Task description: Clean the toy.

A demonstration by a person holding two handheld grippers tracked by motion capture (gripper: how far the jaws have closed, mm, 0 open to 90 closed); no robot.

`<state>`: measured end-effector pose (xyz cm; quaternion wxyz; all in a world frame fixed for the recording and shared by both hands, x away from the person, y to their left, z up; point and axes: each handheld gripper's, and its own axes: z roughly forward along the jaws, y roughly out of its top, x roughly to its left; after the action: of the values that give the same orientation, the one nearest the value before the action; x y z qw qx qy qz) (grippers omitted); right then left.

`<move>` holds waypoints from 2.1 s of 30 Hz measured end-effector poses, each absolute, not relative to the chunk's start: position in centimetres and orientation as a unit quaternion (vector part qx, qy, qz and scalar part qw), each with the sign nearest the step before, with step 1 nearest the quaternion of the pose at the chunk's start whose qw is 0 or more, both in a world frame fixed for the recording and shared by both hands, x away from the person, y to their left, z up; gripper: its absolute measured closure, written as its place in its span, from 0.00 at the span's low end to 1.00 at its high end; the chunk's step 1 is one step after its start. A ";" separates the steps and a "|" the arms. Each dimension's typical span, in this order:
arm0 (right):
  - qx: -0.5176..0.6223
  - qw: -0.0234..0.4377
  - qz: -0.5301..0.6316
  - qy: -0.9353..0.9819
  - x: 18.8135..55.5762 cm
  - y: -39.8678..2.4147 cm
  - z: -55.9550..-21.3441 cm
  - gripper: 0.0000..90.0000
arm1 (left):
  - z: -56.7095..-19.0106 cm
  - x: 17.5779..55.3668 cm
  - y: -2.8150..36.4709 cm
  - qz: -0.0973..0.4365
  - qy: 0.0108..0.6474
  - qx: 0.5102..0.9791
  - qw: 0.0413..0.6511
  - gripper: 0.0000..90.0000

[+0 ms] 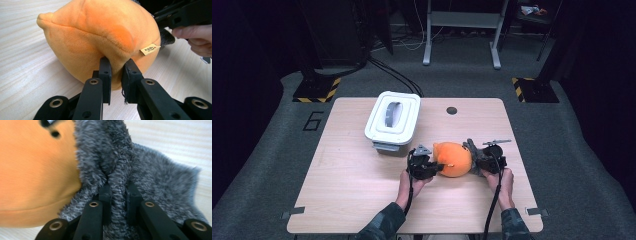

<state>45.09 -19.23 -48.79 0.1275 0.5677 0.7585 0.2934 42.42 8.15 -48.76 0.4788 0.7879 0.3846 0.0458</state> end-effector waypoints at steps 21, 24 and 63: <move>0.509 0.166 0.368 0.760 41.9 -18.9 -42.1 0.88 | -49.0 42.7 8.5 0.045 0.386 0.785 0.483 0.88; 0.495 0.162 0.361 0.774 42.2 -17.6 -42.3 0.88 | -49.0 42.7 8.6 0.044 0.387 0.783 0.484 0.87; 0.479 0.161 0.390 0.770 40.3 -16.3 -39.9 0.88 | -47.2 42.0 7.3 0.049 0.398 0.782 0.477 0.89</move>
<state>40.34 -16.31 -39.88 0.1606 0.4786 0.7704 0.3895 42.04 7.26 -47.20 0.4768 0.7823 0.3978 0.0490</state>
